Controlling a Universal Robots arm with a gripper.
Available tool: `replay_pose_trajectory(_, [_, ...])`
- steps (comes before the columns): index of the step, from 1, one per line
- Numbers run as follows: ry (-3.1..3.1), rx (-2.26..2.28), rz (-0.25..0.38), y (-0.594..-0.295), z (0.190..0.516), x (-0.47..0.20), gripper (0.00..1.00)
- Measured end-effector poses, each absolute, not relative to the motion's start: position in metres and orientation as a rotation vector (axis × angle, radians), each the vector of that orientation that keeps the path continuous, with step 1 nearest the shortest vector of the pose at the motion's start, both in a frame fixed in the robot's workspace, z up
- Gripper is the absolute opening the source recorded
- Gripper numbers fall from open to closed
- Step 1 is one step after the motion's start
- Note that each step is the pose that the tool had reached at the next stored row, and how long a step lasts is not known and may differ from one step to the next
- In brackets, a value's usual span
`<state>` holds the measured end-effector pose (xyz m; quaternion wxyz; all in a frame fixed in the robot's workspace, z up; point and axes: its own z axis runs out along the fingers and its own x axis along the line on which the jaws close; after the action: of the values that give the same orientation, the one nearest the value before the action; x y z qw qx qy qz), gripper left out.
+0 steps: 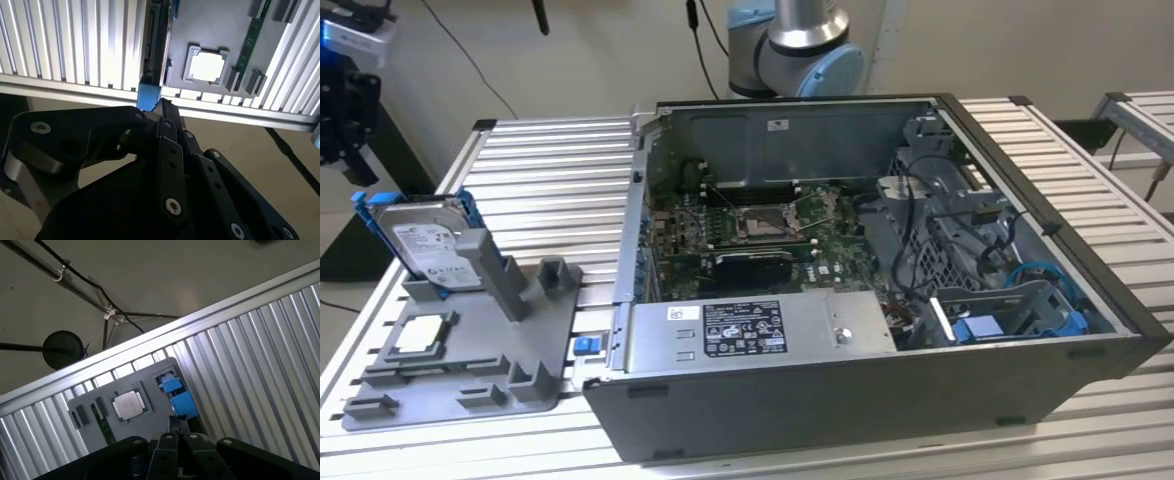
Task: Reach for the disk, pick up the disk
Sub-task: 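Pick up the disk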
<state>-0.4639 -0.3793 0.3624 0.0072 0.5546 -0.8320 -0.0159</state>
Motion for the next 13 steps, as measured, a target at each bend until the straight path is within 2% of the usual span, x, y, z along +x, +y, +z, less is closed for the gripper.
replay_pose_trajectory(13, [-2.458, 1.948, -0.036, -0.3779, 0.3610, -0.4639, 0.00])
